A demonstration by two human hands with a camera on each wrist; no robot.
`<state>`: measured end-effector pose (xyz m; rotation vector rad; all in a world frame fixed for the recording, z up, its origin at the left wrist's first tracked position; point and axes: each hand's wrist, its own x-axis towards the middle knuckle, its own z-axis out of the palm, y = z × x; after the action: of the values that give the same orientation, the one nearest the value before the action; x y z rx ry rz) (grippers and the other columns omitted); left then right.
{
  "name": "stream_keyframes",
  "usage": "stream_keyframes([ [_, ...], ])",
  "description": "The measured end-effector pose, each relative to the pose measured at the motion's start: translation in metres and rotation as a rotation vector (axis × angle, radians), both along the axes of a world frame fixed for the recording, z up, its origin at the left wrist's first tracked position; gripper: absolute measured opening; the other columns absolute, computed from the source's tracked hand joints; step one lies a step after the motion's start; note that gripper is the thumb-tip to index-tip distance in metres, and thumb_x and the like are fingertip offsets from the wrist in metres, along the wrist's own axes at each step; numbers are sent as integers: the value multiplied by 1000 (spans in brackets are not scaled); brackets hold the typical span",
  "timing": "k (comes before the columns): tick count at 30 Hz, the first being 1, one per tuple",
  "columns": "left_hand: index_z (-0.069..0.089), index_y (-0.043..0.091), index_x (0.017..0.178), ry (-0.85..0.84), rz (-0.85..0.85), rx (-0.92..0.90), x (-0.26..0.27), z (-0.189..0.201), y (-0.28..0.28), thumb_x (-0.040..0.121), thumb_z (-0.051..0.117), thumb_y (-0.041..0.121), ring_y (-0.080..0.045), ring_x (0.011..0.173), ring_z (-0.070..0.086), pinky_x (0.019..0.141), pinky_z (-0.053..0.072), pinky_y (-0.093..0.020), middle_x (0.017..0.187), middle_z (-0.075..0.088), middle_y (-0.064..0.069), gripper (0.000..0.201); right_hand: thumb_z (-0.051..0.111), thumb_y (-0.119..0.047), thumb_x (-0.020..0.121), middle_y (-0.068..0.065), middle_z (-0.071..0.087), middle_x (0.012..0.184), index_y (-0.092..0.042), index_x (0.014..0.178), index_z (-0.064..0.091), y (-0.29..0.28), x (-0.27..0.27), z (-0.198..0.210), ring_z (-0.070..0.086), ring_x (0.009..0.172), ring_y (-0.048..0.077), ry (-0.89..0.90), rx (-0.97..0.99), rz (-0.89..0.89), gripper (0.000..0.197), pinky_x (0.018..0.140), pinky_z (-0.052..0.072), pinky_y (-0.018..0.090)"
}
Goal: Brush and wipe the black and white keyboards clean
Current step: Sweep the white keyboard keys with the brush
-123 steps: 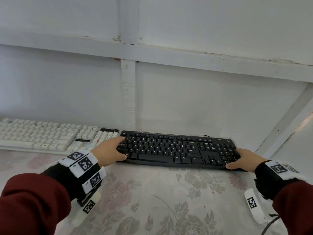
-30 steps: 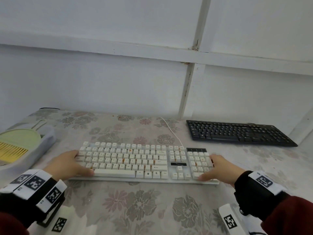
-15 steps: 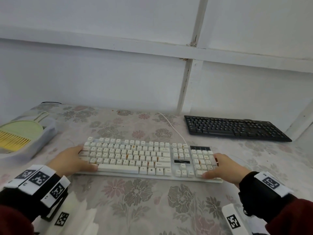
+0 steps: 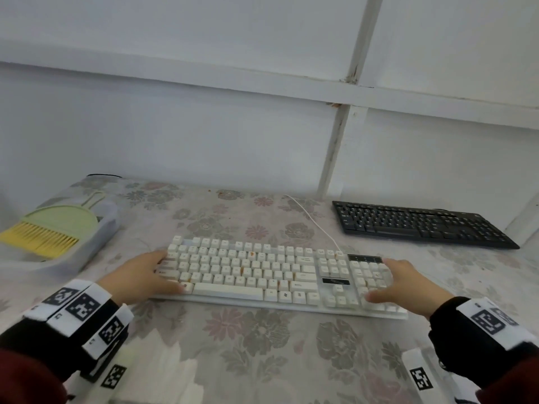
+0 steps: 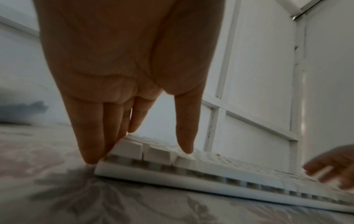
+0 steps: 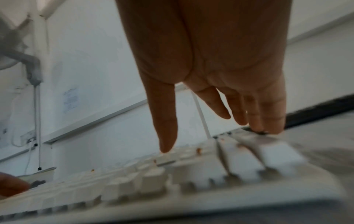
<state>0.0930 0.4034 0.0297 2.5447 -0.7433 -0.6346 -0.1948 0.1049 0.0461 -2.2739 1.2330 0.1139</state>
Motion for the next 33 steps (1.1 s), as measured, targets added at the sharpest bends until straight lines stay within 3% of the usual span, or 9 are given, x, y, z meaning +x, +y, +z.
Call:
stream_keyframes([
  [3, 41, 22, 137, 34, -85, -93, 5, 7, 10, 77, 74, 33, -13, 116, 50, 102, 37, -26, 135, 49, 7, 69, 72, -31, 80, 10, 23, 152, -9, 147, 23, 29, 33, 21, 30, 137, 24, -78, -90, 42, 86, 108, 30, 33],
  [7, 40, 30, 135, -23, -174, -211, 13, 21, 37, 81, 69, 35, -7, 122, 46, 101, 39, -23, 135, 47, 11, 62, 68, -30, 84, 1, 39, 146, -16, 143, 35, 84, 107, 34, 38, 132, 16, -264, -36, 152, 69, 103, 32, 28],
  [13, 36, 50, 124, -54, -251, -353, 67, 36, 104, 42, 49, 92, 16, 116, 41, 91, 39, -9, 122, 39, 37, 93, 61, -29, 90, -2, 53, 129, -16, 134, 47, 177, 243, 30, 50, 116, 11, -459, 156, 355, 47, 97, 40, 25],
  [16, 38, 47, 123, -104, -200, -398, 95, 38, 133, 76, 66, 49, 11, 117, 42, 102, 38, -18, 119, 36, 40, 55, 60, -26, 91, 4, 57, 124, -10, 130, 52, 217, 304, 29, 55, 111, 17, -505, 214, 416, 42, 101, 43, 31],
  [18, 41, 44, 125, -145, -139, -419, 115, 35, 149, 81, 68, 36, 4, 115, 42, 98, 35, -18, 115, 34, 41, 52, 61, -24, 91, 5, 59, 116, -9, 125, 56, 236, 339, 25, 56, 102, 18, -523, 257, 412, 38, 94, 47, 32],
  [22, 38, 43, 125, -232, -117, -386, 149, 24, 173, 79, 70, 36, 4, 114, 36, 88, 32, -13, 118, 36, 35, 56, 61, -25, 90, 14, 59, 125, -2, 125, 55, 260, 391, 17, 56, 95, 22, -417, 268, 433, 42, 79, 42, 28],
  [25, 34, 42, 128, -267, -144, -361, 169, 15, 183, 79, 70, 34, 5, 121, 32, 91, 27, -10, 132, 34, 22, 62, 60, -23, 91, 26, 51, 131, 10, 128, 48, 266, 417, 9, 53, 113, 40, -281, 183, 442, 51, 91, 45, 35],
  [28, 31, 38, 136, -236, -156, -336, 179, 8, 186, 79, 71, 33, 9, 122, 24, 95, 22, -11, 139, 26, 21, 70, 61, -26, 91, 16, 50, 137, -1, 137, 43, 267, 431, 2, 49, 123, 31, -207, 143, 441, 56, 103, 40, 35],
  [33, 26, 38, 141, -204, -169, -311, 189, 6, 188, 78, 71, 36, 12, 124, 17, 100, 18, -11, 139, 18, 26, 77, 65, -25, 87, 10, 54, 132, -7, 134, 48, 268, 443, 1, 55, 116, 26, -263, 186, 398, 53, 99, 44, 33],
])
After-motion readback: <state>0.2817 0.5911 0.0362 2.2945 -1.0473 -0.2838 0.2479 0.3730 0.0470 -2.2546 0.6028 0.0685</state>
